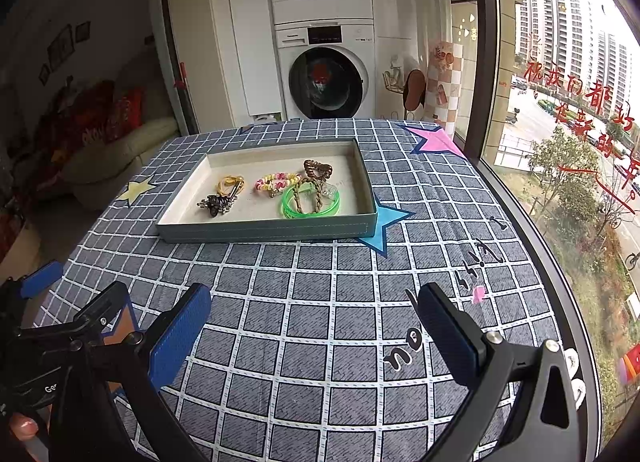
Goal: Organize jewelry
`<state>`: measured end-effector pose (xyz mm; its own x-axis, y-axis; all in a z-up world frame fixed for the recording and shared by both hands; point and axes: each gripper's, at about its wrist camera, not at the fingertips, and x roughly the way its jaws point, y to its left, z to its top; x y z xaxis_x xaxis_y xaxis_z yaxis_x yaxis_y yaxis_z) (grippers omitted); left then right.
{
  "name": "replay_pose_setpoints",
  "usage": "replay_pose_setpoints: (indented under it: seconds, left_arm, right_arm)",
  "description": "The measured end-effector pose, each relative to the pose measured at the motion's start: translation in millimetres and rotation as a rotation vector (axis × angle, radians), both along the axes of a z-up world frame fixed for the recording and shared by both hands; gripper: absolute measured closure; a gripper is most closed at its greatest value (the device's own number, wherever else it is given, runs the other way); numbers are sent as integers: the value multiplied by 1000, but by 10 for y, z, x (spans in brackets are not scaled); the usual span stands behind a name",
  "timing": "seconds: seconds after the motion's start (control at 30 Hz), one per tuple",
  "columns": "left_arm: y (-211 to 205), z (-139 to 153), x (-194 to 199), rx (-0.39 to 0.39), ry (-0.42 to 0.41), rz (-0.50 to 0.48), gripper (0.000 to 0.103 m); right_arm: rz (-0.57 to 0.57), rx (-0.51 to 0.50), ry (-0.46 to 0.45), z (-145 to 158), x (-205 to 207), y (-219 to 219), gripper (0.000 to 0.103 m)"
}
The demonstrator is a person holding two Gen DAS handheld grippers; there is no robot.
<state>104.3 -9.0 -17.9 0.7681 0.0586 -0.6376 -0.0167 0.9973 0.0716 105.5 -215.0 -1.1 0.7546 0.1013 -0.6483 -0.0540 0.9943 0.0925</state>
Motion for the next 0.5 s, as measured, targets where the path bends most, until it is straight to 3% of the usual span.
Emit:
replay_pose_setpoints:
  seconds: [0.5]
  left_arm:
    - [31,-1,-5,-17,-10,-3,0]
  right_arm:
    - [6,0,2,-3,-2,51,0]
